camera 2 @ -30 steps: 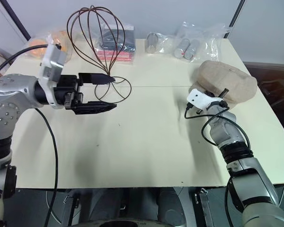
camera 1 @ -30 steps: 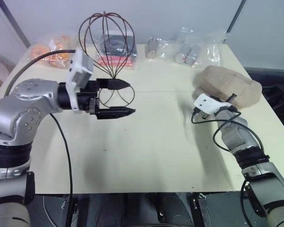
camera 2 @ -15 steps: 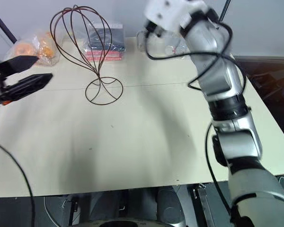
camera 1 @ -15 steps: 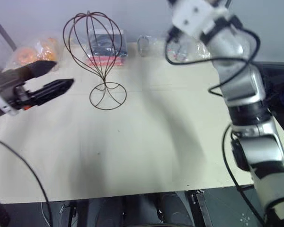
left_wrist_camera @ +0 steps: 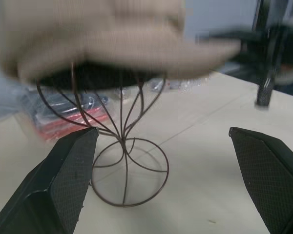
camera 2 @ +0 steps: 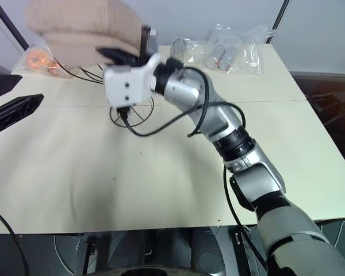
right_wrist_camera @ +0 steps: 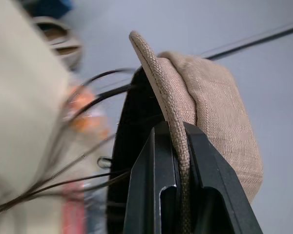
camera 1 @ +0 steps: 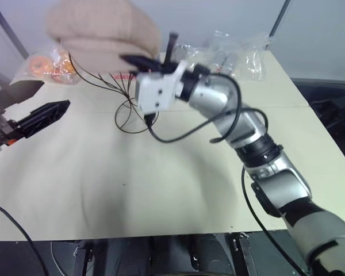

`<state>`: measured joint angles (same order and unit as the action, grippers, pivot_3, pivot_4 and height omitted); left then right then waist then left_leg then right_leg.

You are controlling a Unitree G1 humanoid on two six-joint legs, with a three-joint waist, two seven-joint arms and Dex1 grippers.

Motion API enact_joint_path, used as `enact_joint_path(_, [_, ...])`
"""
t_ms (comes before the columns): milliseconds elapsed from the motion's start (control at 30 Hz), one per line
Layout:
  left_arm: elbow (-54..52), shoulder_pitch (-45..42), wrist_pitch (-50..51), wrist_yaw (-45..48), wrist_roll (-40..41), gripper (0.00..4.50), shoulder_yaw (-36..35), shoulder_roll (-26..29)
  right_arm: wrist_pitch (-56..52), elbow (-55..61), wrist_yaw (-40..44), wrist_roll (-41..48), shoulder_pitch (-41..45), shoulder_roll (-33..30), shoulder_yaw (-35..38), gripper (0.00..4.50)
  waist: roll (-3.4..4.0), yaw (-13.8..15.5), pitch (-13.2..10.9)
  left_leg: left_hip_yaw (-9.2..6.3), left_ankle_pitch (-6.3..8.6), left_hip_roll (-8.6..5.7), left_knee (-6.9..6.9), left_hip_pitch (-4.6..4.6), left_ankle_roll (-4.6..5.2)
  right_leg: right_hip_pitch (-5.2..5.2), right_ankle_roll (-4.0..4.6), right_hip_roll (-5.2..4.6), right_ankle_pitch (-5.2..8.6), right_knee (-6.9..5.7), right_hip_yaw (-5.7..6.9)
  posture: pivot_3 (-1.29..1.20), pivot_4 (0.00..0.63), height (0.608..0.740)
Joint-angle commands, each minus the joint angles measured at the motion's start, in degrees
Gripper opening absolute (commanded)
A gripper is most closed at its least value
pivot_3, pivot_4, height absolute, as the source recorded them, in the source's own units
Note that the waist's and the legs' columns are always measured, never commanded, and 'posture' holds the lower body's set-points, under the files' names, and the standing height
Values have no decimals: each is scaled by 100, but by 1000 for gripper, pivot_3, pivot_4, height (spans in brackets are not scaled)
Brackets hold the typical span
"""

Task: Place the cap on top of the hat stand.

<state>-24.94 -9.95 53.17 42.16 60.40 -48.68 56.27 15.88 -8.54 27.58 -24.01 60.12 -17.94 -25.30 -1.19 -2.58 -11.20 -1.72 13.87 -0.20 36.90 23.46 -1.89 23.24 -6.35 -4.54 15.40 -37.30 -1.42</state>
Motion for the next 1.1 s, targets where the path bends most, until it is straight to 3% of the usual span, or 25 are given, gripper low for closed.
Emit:
enact_joint_path(33, [-14,-121,-116,-51,120,4500,-82,169,18,77,-25,-382,36,4,-80,53,2,-16,-1,1,-1,0,-2,0,-2,4,1,1,0,-2,-1,0,150,740])
enact_joint_path(233, [147,-392,-241,-26,87,4500,292,230,203,-526,-542,-1469,334,-105,-310,53,1,-9,-1,3,-3,-1,-3,0,-5,7,2,2,0,-3,-1,0,150,740])
enact_joint_path(400, [260,-512,-394,101,-112,4500,648,285,174,-697,-472,-1394,289,28,-244,53,0,-7,-1,3,-4,-2,-3,0,-6,5,2,2,0,-3,-1,0,150,740])
enact_joint_path(433, [280,-540,-434,123,-139,4500,736,288,149,-664,-431,-1328,259,67,-213,722,0,-7,-1,2,-4,-1,-3,0,-6,4,2,2,0,-3,-1,0,150,740])
enact_joint_path(700, [258,-753,-706,252,-396,4500,1342,302,201,-192,-218,-1124,-58,-52,-66,4454,0,7,-1,1,-4,-1,-3,0,-6,2,2,1,-1,-2,-1,0,150,740])
enact_joint_path(900, [90,-1024,-1061,483,-822,4500,1921,455,686,657,154,-431,-713,-755,334,4454,-3,28,-2,1,-4,-2,-3,1,-6,-4,2,1,-1,4,2,0,150,740])
enact_joint_path(1100, [-326,-1144,-1801,671,-1874,4500,2561,805,678,1346,1281,1319,-1548,-1725,985,4454,-2,18,-4,3,-3,-2,-3,1,-5,-6,2,2,0,6,1,0,150,740])
